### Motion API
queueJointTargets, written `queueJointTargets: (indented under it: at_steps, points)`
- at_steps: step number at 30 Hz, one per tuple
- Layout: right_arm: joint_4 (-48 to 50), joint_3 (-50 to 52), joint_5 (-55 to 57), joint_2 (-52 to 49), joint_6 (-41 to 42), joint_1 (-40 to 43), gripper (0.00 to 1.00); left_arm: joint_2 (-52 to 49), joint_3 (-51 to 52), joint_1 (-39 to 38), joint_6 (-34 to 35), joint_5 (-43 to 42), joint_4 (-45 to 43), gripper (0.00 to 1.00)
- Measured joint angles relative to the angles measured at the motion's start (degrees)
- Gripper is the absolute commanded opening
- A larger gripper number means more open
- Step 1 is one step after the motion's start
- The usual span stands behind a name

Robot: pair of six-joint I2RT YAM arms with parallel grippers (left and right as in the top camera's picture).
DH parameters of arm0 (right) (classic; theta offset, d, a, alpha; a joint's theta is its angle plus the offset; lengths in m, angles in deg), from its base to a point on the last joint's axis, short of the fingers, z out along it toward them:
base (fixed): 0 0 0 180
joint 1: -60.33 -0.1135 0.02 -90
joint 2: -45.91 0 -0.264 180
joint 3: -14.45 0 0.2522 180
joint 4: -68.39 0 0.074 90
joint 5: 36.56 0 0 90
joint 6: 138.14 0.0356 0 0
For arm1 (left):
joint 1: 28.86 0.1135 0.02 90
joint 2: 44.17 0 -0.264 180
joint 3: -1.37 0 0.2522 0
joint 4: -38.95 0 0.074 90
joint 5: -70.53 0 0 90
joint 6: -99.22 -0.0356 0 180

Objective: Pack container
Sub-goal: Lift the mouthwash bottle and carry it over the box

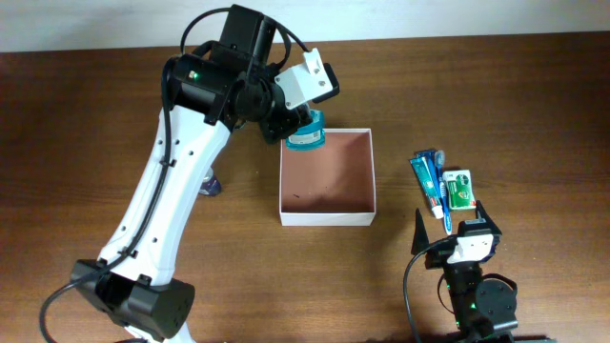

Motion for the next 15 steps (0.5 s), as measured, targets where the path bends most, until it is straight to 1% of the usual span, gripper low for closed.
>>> queueJointTargets:
  at_steps: [5, 15]
  points:
    - [0.0, 0.0, 0.0, 0.0, 0.0, 0.0, 0.98, -0.9, 0.0, 0.0, 0.0, 0.0, 0.0, 0.13]
    - [0.0, 0.0, 0.0, 0.0, 0.0, 0.0, 0.98, -8.1, -0.1, 0.0, -0.5, -0.2, -0.1, 0.13]
